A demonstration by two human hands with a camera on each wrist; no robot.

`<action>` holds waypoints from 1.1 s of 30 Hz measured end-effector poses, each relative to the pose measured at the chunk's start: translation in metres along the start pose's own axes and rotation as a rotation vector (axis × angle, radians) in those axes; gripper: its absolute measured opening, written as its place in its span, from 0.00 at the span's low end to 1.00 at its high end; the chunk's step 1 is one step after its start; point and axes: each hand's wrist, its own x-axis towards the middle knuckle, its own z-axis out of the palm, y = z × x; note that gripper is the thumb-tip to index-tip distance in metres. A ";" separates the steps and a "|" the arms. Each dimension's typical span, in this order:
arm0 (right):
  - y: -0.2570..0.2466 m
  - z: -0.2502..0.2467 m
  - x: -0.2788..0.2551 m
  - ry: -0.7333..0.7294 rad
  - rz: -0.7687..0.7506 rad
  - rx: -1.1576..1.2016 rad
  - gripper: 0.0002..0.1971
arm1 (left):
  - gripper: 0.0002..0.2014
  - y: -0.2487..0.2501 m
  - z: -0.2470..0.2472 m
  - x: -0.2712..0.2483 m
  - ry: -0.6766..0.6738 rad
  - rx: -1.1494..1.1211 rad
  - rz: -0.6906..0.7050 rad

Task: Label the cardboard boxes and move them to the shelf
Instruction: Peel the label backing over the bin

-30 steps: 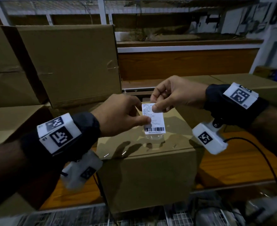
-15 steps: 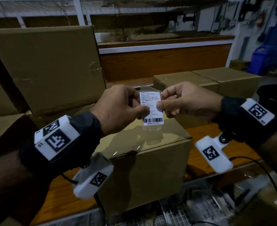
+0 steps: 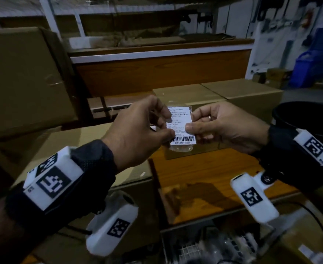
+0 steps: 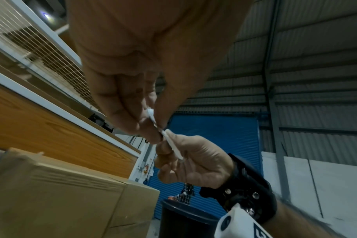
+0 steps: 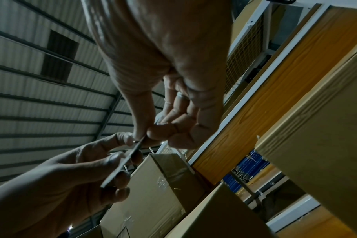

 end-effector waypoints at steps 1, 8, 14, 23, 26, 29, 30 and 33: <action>0.002 -0.015 -0.002 0.001 0.002 -0.009 0.15 | 0.12 0.008 0.012 0.006 -0.004 0.007 -0.004; 0.014 -0.102 -0.015 -0.040 0.088 -0.022 0.07 | 0.09 0.044 0.087 0.046 0.015 -0.060 -0.058; 0.032 -0.157 -0.041 0.151 0.140 -0.060 0.10 | 0.09 0.060 0.153 0.079 -0.019 -0.155 -0.100; 0.055 -0.255 -0.087 0.591 0.153 -0.113 0.05 | 0.07 0.104 0.269 0.151 -0.150 -0.283 -0.054; 0.067 -0.285 -0.094 0.707 0.166 -0.122 0.04 | 0.08 0.114 0.306 0.171 -0.182 -0.302 -0.041; 0.081 -0.309 -0.095 0.792 0.188 -0.142 0.04 | 0.07 0.123 0.333 0.189 -0.215 -0.286 -0.050; 0.084 -0.316 -0.094 0.816 0.199 -0.156 0.04 | 0.06 0.126 0.340 0.194 -0.227 -0.289 -0.059; 0.093 -0.335 -0.089 0.881 0.233 -0.248 0.05 | 0.07 0.132 0.355 0.205 -0.242 -0.174 -0.024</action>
